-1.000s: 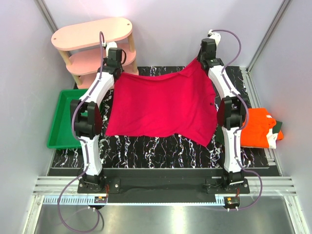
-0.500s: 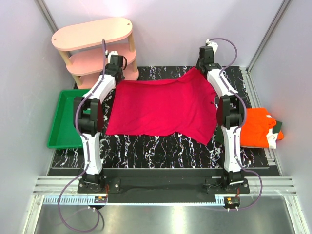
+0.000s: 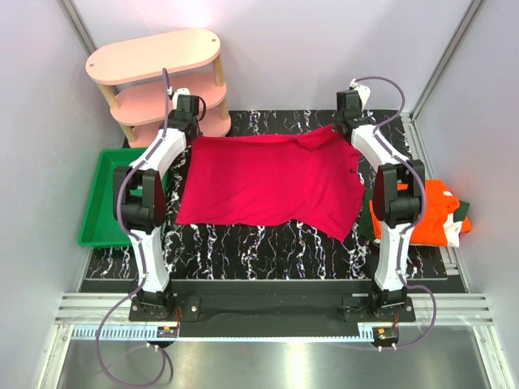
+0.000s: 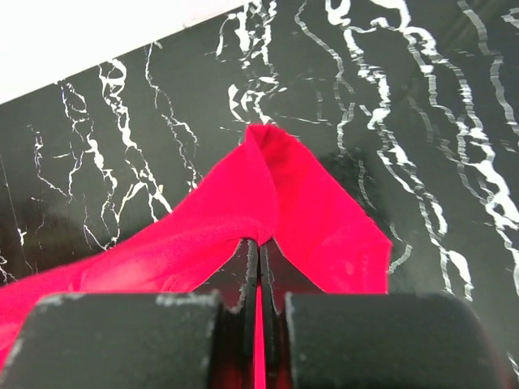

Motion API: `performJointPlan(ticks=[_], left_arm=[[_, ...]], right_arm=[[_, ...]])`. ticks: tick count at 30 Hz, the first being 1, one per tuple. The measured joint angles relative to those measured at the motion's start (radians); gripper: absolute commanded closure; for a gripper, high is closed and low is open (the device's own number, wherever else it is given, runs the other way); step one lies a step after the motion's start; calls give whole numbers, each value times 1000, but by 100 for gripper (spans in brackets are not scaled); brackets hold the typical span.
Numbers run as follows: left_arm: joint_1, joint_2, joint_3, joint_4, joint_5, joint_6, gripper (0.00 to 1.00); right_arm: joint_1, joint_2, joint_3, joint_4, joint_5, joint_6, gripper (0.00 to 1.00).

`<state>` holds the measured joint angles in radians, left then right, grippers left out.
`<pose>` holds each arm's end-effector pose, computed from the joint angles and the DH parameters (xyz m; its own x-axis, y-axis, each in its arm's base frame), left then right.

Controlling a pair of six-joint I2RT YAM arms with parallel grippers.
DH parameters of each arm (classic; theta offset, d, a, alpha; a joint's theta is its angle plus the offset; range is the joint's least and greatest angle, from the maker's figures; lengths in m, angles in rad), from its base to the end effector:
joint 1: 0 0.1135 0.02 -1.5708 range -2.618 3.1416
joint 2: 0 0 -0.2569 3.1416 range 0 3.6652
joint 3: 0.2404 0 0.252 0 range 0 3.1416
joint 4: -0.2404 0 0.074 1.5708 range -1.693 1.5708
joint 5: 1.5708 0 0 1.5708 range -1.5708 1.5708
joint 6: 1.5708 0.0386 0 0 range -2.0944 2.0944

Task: Fold and stack the t-shirts
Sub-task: Fold the flattened tshirt in 1/3 of the way

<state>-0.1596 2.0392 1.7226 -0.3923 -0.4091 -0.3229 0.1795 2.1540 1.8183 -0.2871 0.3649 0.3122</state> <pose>0.4668 -0.0596 0.2523 -0.5612 -0.2045 -0.8020 -0.3484 0.9373 0.0047 0.4961 0.0760 0.2398 -0.5098 0.1991 -0.8369 0.2890 0.9560 0.0514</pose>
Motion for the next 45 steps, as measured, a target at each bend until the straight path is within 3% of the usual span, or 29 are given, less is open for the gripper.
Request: performJointPlan(ticks=[12, 22, 45], left_arm=[[21, -2, -21, -5, -2, -19, 100], [21, 14, -37, -10, -2, -30, 100], [21, 93, -38, -46, 6, -50, 100]], right_arm=[[3, -167, -237, 68, 44, 9, 100], [3, -189, -409, 81, 46, 49, 100], [3, -190, -465, 41, 63, 159, 100]])
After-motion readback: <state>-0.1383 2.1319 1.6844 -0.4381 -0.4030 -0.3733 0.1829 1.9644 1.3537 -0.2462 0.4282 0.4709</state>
